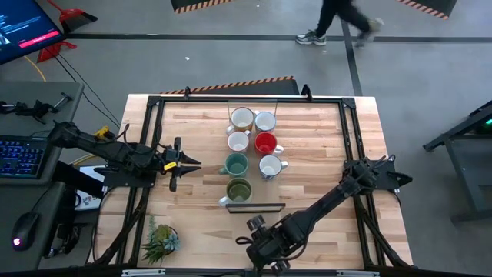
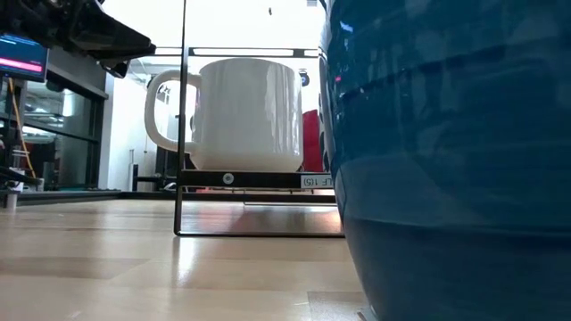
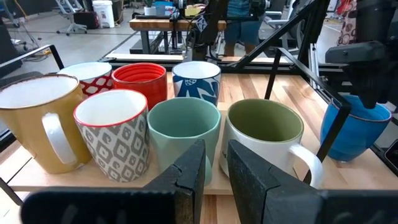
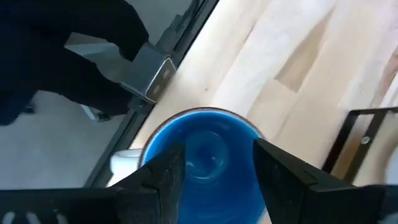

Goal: Place coffee mugs
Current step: Put the blue mug on the shelf

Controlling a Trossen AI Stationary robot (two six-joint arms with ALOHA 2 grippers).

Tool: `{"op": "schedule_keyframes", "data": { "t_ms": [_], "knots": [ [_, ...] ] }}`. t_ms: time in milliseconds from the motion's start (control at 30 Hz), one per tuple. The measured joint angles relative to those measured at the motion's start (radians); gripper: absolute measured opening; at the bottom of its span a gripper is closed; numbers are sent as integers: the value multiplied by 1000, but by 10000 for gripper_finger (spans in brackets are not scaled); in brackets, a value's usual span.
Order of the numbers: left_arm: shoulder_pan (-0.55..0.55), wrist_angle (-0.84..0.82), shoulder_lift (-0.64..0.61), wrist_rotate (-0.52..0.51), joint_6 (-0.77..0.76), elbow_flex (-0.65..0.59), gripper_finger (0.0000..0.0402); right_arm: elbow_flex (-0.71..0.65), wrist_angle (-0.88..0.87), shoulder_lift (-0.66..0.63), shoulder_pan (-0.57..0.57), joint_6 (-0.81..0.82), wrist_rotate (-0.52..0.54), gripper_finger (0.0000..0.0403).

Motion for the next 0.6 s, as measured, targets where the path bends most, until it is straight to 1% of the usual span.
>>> {"op": "schedule_keyframes", "data": {
  "t_ms": [167,233,367,600],
  "knots": [
    [0,0,0,0,0,0,58,0,-6,0,-16,-100,-1,165],
    [0,0,0,0,0,0,58,0,-6,0,-21,-136,-17,165],
    [0,-2,0,0,1,0,58,0,-10,0,-29,-184,-57,165],
    [0,-14,0,0,0,0,58,0,-28,0,-34,-264,-61,165]
  ]
}}
